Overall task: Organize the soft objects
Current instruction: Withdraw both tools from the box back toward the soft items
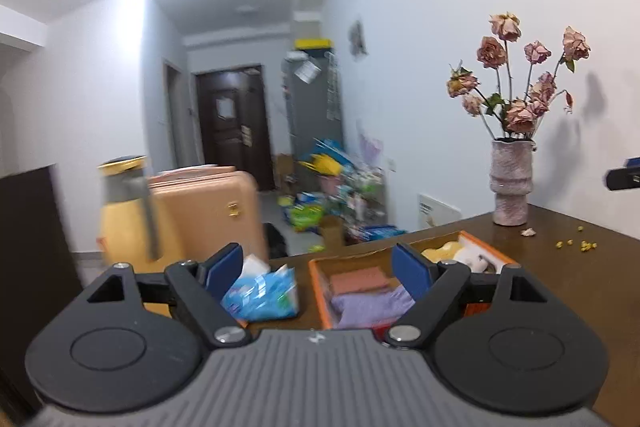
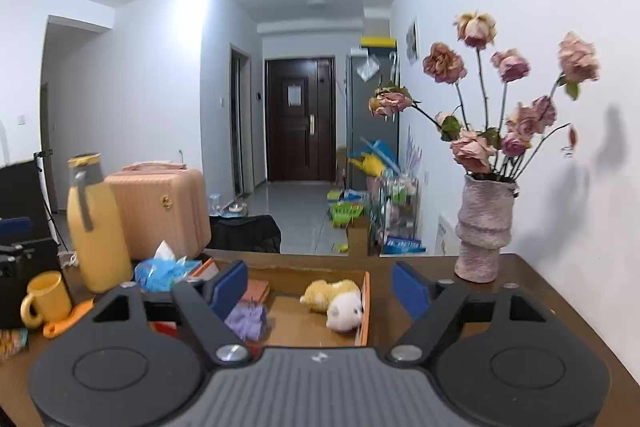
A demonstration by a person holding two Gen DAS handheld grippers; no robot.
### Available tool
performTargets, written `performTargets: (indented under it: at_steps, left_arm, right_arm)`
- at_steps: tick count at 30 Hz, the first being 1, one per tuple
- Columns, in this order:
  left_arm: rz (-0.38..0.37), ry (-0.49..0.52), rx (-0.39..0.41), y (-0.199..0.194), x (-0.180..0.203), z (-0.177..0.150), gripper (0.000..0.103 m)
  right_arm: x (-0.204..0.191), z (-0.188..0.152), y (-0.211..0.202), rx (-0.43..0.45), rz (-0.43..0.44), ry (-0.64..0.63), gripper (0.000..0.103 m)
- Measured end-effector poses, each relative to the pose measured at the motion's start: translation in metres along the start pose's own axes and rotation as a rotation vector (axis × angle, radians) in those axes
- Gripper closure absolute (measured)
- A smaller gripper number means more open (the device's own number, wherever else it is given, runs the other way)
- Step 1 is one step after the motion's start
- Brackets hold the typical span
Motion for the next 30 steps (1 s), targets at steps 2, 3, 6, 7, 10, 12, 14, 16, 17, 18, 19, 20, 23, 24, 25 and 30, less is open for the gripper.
performTargets:
  at_steps: [2, 3, 6, 7, 10, 12, 14, 16, 17, 18, 19, 20, 23, 24, 25, 30]
  left_arm:
    - [0.024, -0.002, 0.025, -0.032, -0.003, -0.02, 0.017]
    - [0.033, 0.007, 0.032, -0.048, -0.003, -0.03, 0.016]
    - [0.013, -0.008, 0.026, -0.093, -0.001, -0.056, 0.012]
    - [-0.012, -0.021, 0.016, -0.107, 0.0, -0.064, 0.011]
    - [-0.003, -0.047, -0.023, -0.142, -0.001, -0.088, 0.01]
    - [0.003, -0.063, -0.071, -0.156, 0.0, -0.102, 0.01]
    - [-0.009, -0.046, -0.118, -0.169, 0.004, -0.116, 0.01]
    - [-0.006, -0.025, -0.136, -0.18, 0.004, -0.126, 0.01]
    - [-0.009, -0.018, -0.152, -0.183, 0.005, -0.129, 0.01]
    - [-0.014, -0.015, -0.161, -0.185, 0.005, -0.132, 0.009]
    - [-0.016, -0.011, -0.167, -0.186, 0.005, -0.133, 0.006]
    - [-0.014, -0.002, -0.168, -0.185, 0.005, -0.134, 0.006]
    - [0.009, -0.006, -0.189, -0.178, 0.004, -0.138, 0.006]
    - [0.002, -0.012, -0.203, -0.175, 0.006, -0.141, 0.006]
    - [-0.007, -0.014, -0.217, -0.172, 0.008, -0.144, 0.006]
    - [-0.037, 0.001, -0.262, -0.147, 0.023, -0.157, 0.006]
  right_arm:
    - [-0.015, -0.028, -0.026, 0.007, -0.003, -0.011, 0.022]
    - [-0.022, -0.041, -0.038, 0.01, -0.002, -0.009, 0.021]
    - [-0.046, -0.083, -0.073, 0.002, 0.023, 0.025, 0.018]
    - [-0.052, -0.094, -0.082, -0.003, 0.029, 0.033, 0.018]
    - [-0.066, -0.128, -0.108, -0.055, 0.039, 0.044, 0.018]
    - [-0.072, -0.145, -0.125, -0.09, 0.05, 0.068, 0.017]
    - [-0.079, -0.158, -0.141, -0.109, 0.066, 0.104, 0.017]
    - [-0.087, -0.166, -0.155, -0.124, 0.1, 0.106, 0.016]
    - [-0.09, -0.167, -0.159, -0.132, 0.117, 0.091, 0.016]
    - [-0.092, -0.166, -0.161, -0.138, 0.127, 0.073, 0.016]
    - [-0.093, -0.163, -0.163, -0.14, 0.126, 0.053, 0.016]
    - [-0.091, -0.161, -0.163, -0.136, 0.114, 0.048, 0.016]
    - [-0.084, -0.159, -0.163, -0.121, 0.091, 0.07, 0.016]
    - [-0.082, -0.161, -0.16, -0.122, 0.093, 0.083, 0.016]
    - [-0.081, -0.163, -0.157, -0.126, 0.096, 0.093, 0.016]
    - [-0.072, -0.184, -0.13, -0.164, 0.08, 0.137, 0.017]
Point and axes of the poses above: each gripper's, at about its wrist camera, not at the fingertips, and y roughly the way its jaws point, x to its right, z to its top, the point moved 9 cm from there along y, roughly the way its jaws point, and after that the axes turned 11 degrees about z, right-handed, at the moved point
